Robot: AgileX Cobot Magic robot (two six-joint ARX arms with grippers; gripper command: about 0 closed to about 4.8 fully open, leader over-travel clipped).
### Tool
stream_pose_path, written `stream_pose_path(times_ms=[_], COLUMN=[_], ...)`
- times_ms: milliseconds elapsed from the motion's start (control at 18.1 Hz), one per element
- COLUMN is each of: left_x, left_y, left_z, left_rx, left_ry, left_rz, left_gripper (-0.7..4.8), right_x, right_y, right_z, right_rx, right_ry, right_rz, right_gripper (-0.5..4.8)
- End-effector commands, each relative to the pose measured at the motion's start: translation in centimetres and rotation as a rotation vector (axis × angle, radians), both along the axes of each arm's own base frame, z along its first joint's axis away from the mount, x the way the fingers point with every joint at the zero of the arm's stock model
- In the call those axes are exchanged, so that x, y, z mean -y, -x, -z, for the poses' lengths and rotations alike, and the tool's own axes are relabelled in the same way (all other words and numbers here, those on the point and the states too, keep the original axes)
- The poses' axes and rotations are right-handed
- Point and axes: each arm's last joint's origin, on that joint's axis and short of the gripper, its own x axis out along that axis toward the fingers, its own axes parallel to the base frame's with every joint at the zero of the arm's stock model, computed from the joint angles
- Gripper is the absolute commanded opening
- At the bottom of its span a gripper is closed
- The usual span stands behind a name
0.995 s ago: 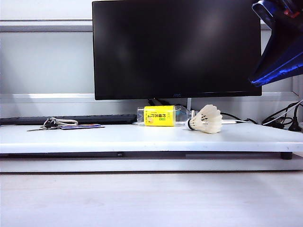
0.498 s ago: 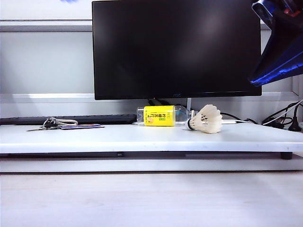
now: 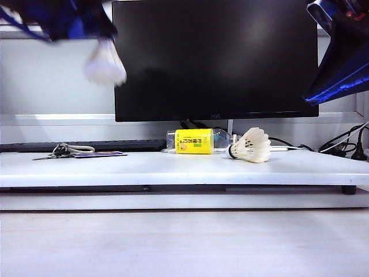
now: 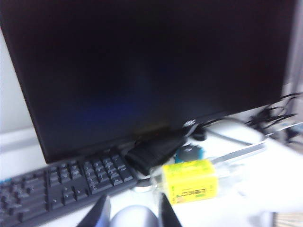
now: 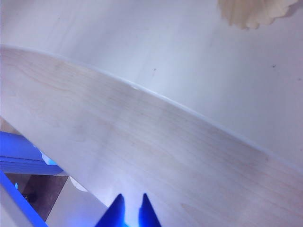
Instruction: Stack the badminton balls on the table vertically.
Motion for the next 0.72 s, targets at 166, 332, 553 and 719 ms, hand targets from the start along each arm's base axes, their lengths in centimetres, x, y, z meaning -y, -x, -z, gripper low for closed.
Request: stream_pose_path(times_ms=[166, 332, 553, 719], left_x=[1.3, 1.6, 2.0, 2.1], left_y=[-3.2, -4.2, -5.2, -5.4], left_z=[4.2, 6.0, 9.1, 10.0], left_rx=[0.033, 0.030, 0.006, -0.013], left_ry=[0.030, 0.029, -0.053, -0.077], left_rz=[-0.068, -0.125, -0.167, -0.168], left_gripper=[0.98, 0.98, 0.98, 0.99], right_x=[0.0, 0.0, 0.0, 0.0], right_y=[-0.1, -0.1, -0.2, -0.2], right_z=[-0.2, -0.2, -0.3, -0.3], right_rx=[0.023, 0.027, 0.038, 0.038], right_ry=[0.007, 0.010, 0.007, 0.007], right_rz=[0.007, 0.007, 0.007, 0.007], right_gripper=[0.53, 0.53, 0.53, 0.54])
